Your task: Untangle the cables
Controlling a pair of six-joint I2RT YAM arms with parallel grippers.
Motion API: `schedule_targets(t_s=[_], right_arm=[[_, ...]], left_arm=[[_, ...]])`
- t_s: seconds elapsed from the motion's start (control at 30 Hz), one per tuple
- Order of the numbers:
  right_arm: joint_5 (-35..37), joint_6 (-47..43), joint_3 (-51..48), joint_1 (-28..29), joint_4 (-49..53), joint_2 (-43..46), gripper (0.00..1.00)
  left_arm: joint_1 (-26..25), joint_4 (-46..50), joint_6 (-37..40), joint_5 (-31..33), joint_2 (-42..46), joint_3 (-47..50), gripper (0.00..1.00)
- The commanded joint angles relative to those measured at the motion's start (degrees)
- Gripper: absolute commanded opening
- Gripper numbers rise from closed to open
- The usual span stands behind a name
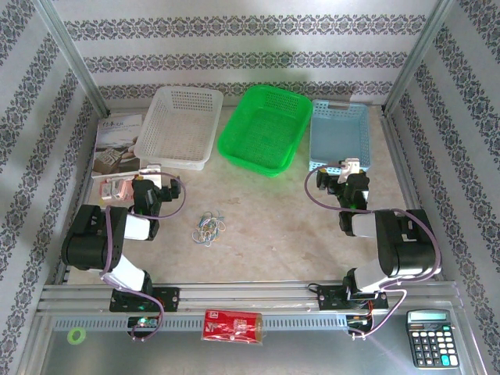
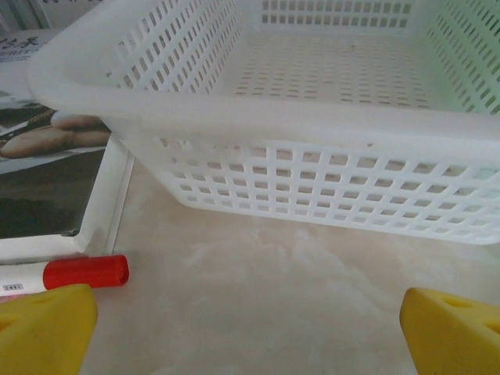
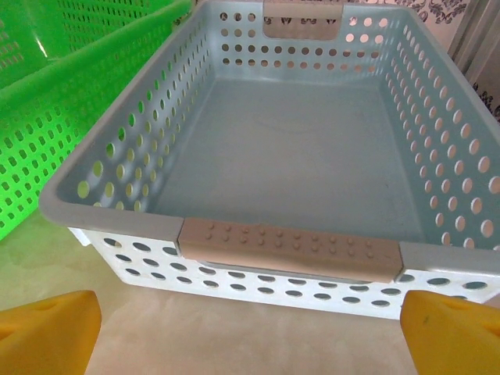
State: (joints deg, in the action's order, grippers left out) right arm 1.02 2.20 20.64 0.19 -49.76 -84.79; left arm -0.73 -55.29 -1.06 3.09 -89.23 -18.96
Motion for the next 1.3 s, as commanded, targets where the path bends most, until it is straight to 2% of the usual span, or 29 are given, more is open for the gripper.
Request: schedule_targets(t_s=[0.0, 0.17, 0.27, 0.4, 0.47, 0.57, 0.7, 0.8, 0.87, 0.93, 1.0, 1.1, 1.2, 1.27], right_arm=[[0.7, 1.4, 2.2, -0.5, 4.4, 5.2, 0.98], [3.3, 3.1, 2.1, -0.5, 10.6, 12.8, 0.98], [5.5, 8.5, 2.8, -0.6, 16.4, 18.2, 0.98], [9.3, 27.3, 1.9, -1.3, 22.9, 26.6, 0.98], [4.0, 31.3, 0.9, -2.7, 22.9, 30.7, 0.98], [-5.4, 32.5, 1.9, -3.0, 24.5, 34.8, 0.98], [-20.1, 35.4, 6.0, -3.0, 30.4, 35.3, 0.98], [-32.0, 39.0, 7.5, -2.9, 30.4, 33.7, 0.98], [-35.9, 41.7, 8.2, -2.0, 31.4, 32.1, 0.97], [-39.3, 41.9, 9.3, 0.1, 32.6, 30.2, 0.95], [-38.6, 39.6, 10.3, 3.8, 35.9, 29.0, 0.94], [-30.7, 33.9, 12.7, 12.2, 44.6, 27.9, 0.94], [-21.9, 29.2, 15.6, 19.7, 52.6, 25.7, 0.95], [-18.9, 28.5, 16.8, 23.3, 55.1, 24.0, 0.94]], left_arm=[[0.2, 0.6, 0.7, 0.2, 4.5, -0.1, 1.0], [0.3, 8.3, -0.4, 0.6, 9.9, -1.3, 1.0], [0.2, 15.8, -3.3, 2.3, 14.5, -2.6, 1.0], [0.1, 26.6, -12.0, 5.8, 22.7, -4.6, 1.0], [0.0, 35.4, -18.6, 8.8, 27.4, -6.5, 1.0], [-0.3, 47.4, -26.1, 9.1, 33.4, -9.5, 1.0], [-0.7, 62.4, -31.6, 0.8, 38.6, -14.2, 1.0], [-1.6, 75.6, -32.8, -5.1, 38.3, -19.1, 1.0], [-2.9, 81.8, -33.0, -9.2, 37.3, -20.8, 1.0], [-6.2, 84.9, -33.9, -10.9, 37.1, -20.4, 1.0], [-11.2, 86.2, -34.9, -9.1, 37.4, -19.4, 1.0], [-19.7, 84.8, -37.9, -5.2, 37.3, -16.5, 1.0], [-25.5, 83.5, -41.9, -2.1, 35.9, -13.3, 1.0], [-28.7, 83.0, -43.9, 0.4, 35.0, -11.5, 1.0]])
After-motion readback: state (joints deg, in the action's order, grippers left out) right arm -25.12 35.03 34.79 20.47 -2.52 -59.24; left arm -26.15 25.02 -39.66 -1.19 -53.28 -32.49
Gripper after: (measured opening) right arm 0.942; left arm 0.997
